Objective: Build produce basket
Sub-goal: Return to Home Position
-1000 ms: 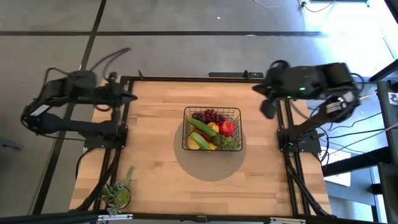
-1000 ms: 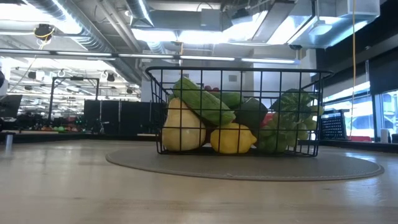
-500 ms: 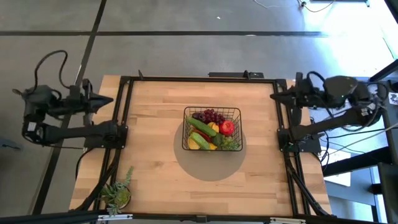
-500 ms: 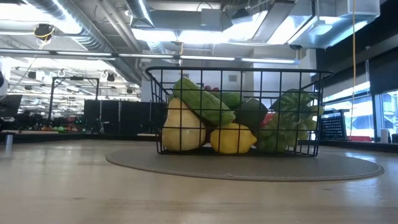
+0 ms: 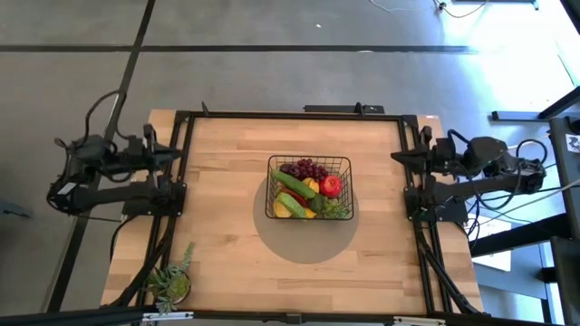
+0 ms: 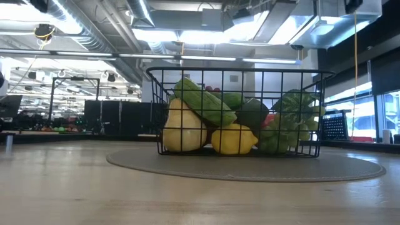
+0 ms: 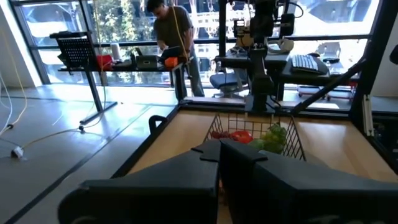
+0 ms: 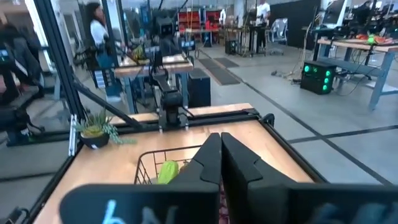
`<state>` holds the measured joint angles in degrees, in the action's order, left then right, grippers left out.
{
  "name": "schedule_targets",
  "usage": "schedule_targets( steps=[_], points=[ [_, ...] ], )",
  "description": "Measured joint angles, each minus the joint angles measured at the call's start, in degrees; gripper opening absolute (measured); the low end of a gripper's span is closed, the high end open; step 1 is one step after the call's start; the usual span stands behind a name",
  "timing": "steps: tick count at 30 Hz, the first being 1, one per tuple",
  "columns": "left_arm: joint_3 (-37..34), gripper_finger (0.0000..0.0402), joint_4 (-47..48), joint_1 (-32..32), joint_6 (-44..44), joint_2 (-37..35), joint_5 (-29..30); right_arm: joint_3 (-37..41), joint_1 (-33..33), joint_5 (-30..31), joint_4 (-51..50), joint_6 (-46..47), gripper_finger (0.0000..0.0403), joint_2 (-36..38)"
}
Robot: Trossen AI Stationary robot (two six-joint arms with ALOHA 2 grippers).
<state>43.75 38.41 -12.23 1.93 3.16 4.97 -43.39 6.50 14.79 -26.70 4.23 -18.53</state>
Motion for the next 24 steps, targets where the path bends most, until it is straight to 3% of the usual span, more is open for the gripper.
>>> schedule_targets(
  steps=[4, 15, 24],
  points=[
    [-2.2, 0.0, -0.8, 0.0, -1.8, -3.1, -0.7, 3.7, 0.0, 0.1, 0.8, 1.3, 0.0, 4.9],
    [-6.4, 0.0, -5.5, 0.0, -1.5, -3.0, -1.9, 14.3, 0.0, 0.6, 4.8, 0.8, 0.0, 17.9],
    [-18.1, 0.0, -19.4, 0.0, -0.1, -2.9, -2.0, 20.5, -0.1, 1.1, 10.9, -1.5, 0.0, 18.4]
  ],
)
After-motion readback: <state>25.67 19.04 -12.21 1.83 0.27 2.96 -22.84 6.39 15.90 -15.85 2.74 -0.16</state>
